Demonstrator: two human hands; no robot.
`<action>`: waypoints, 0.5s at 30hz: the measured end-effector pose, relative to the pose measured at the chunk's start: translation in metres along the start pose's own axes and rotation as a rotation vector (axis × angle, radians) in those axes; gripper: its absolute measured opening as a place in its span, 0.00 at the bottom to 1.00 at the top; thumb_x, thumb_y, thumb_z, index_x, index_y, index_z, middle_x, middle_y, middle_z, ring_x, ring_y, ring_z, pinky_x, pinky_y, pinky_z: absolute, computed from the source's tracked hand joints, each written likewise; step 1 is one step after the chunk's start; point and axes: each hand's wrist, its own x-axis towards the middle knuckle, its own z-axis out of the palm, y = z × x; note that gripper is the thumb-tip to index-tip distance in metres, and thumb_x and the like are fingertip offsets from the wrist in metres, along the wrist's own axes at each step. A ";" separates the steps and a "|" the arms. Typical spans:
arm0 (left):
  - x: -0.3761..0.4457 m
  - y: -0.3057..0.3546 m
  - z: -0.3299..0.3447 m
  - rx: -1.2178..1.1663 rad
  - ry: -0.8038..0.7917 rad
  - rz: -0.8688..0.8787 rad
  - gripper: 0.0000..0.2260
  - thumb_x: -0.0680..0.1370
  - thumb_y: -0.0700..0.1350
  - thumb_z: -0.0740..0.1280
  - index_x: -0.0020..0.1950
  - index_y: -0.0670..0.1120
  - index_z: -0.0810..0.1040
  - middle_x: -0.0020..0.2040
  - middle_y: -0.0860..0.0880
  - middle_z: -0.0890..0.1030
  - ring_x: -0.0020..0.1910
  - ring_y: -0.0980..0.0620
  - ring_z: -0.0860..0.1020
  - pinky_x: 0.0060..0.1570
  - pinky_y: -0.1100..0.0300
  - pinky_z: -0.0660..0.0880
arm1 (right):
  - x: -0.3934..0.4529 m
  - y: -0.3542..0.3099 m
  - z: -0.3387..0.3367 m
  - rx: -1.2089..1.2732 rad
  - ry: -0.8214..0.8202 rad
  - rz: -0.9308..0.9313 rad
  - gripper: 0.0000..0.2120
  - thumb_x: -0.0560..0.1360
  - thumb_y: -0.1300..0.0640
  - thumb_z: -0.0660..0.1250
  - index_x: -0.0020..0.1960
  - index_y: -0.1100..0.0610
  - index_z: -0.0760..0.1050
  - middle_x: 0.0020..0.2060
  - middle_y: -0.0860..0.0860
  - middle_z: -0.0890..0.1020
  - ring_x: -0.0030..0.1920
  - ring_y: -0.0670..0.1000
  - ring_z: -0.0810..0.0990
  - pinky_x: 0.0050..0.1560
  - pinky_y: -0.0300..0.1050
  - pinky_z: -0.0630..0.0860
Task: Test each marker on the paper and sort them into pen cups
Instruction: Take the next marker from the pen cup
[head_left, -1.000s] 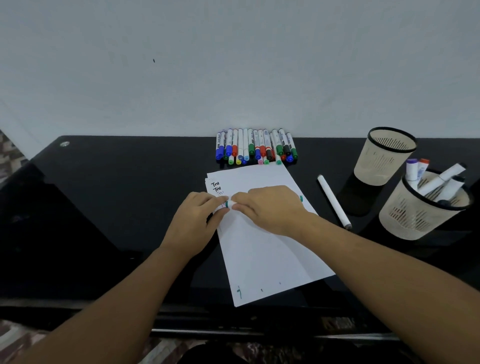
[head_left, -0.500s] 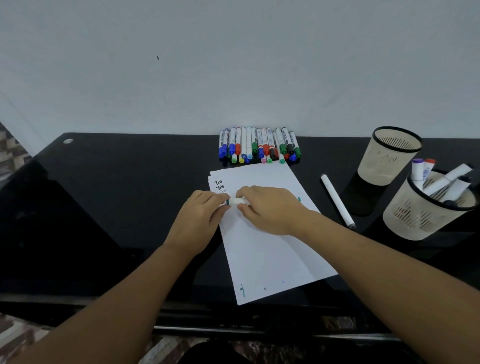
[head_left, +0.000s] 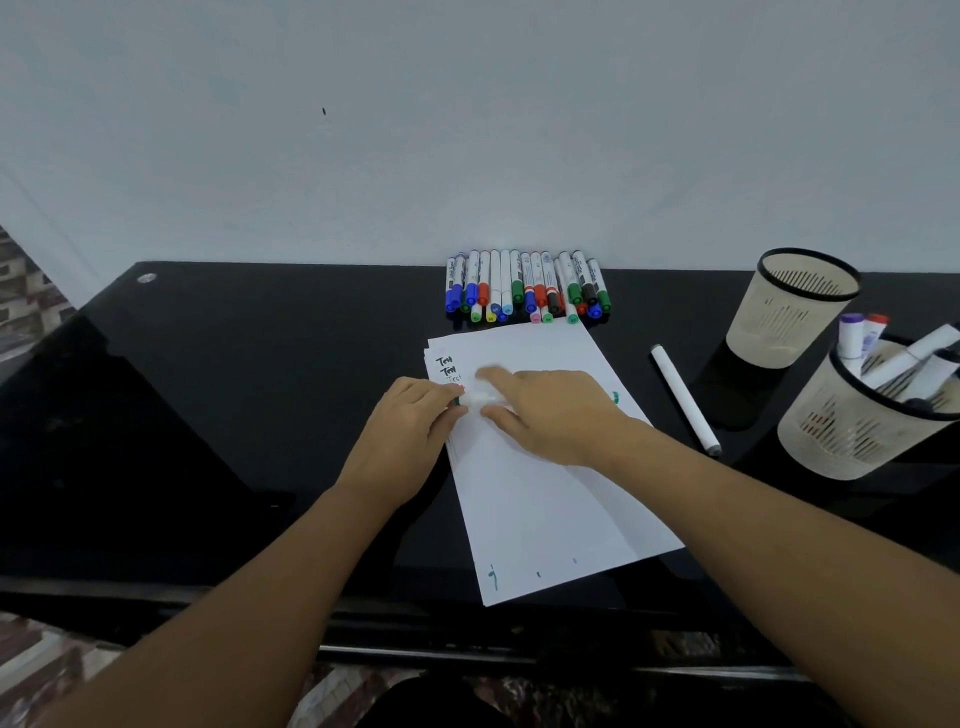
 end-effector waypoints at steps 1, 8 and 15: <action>0.000 0.000 -0.001 -0.005 -0.004 -0.063 0.13 0.83 0.46 0.67 0.64 0.43 0.81 0.56 0.49 0.82 0.57 0.51 0.74 0.56 0.57 0.73 | 0.001 -0.002 -0.003 0.082 -0.006 0.024 0.21 0.86 0.46 0.53 0.77 0.47 0.58 0.47 0.51 0.80 0.41 0.53 0.79 0.43 0.53 0.78; -0.001 -0.006 -0.005 0.041 0.008 -0.417 0.07 0.80 0.50 0.68 0.54 0.49 0.80 0.54 0.51 0.74 0.56 0.49 0.70 0.53 0.52 0.73 | 0.003 -0.002 -0.018 0.720 0.054 0.244 0.15 0.85 0.60 0.54 0.55 0.48 0.79 0.52 0.48 0.80 0.49 0.51 0.83 0.58 0.54 0.80; -0.002 -0.011 -0.011 0.137 -0.222 -0.293 0.24 0.84 0.53 0.60 0.80 0.60 0.59 0.70 0.52 0.69 0.68 0.47 0.63 0.66 0.47 0.66 | -0.005 -0.001 -0.015 0.990 -0.071 0.298 0.23 0.81 0.69 0.61 0.65 0.44 0.71 0.54 0.48 0.81 0.56 0.50 0.83 0.57 0.50 0.81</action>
